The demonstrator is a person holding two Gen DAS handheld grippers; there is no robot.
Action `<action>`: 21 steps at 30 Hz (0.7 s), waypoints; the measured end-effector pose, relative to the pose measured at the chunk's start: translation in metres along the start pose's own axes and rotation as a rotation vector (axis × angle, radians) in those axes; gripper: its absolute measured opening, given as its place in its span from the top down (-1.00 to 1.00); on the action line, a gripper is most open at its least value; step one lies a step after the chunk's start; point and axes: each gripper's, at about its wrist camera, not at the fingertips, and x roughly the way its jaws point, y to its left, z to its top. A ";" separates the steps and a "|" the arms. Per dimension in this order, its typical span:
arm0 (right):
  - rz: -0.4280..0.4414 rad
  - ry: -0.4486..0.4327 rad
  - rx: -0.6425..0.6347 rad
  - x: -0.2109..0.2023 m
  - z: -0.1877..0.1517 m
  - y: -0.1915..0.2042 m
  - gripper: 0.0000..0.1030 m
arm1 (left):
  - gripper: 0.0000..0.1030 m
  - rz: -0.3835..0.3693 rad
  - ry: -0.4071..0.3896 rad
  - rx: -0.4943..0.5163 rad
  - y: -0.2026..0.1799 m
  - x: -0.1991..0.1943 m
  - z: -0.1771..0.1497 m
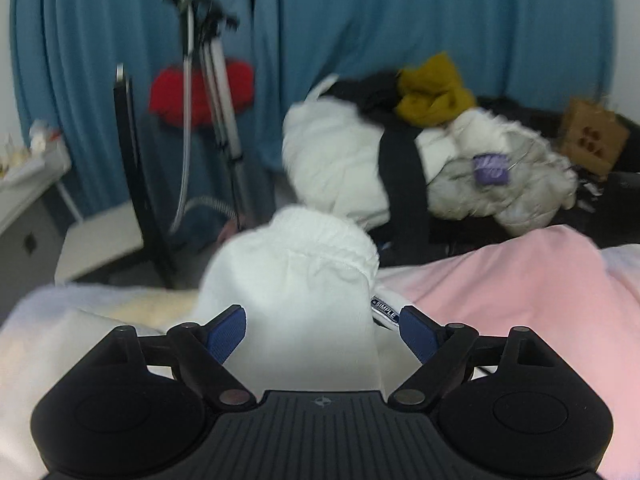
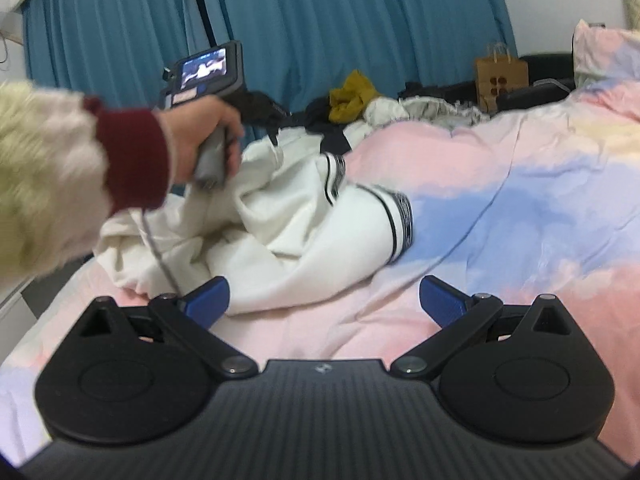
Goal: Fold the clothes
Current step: 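Grasp the white sweatshirt's ribbed cuff with the left gripper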
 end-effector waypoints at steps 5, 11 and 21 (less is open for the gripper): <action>0.011 0.021 0.001 0.014 -0.006 -0.005 -1.00 | 0.70 0.056 0.070 0.037 -0.007 0.030 -0.008; -0.005 -0.035 -0.003 0.009 0.002 -0.013 -1.00 | 0.83 -0.044 -0.080 -0.031 0.029 -0.057 -0.020; -0.019 -0.216 -0.016 -0.049 0.019 -0.009 -1.00 | 0.85 -0.325 -0.284 -0.023 0.133 -0.289 -0.108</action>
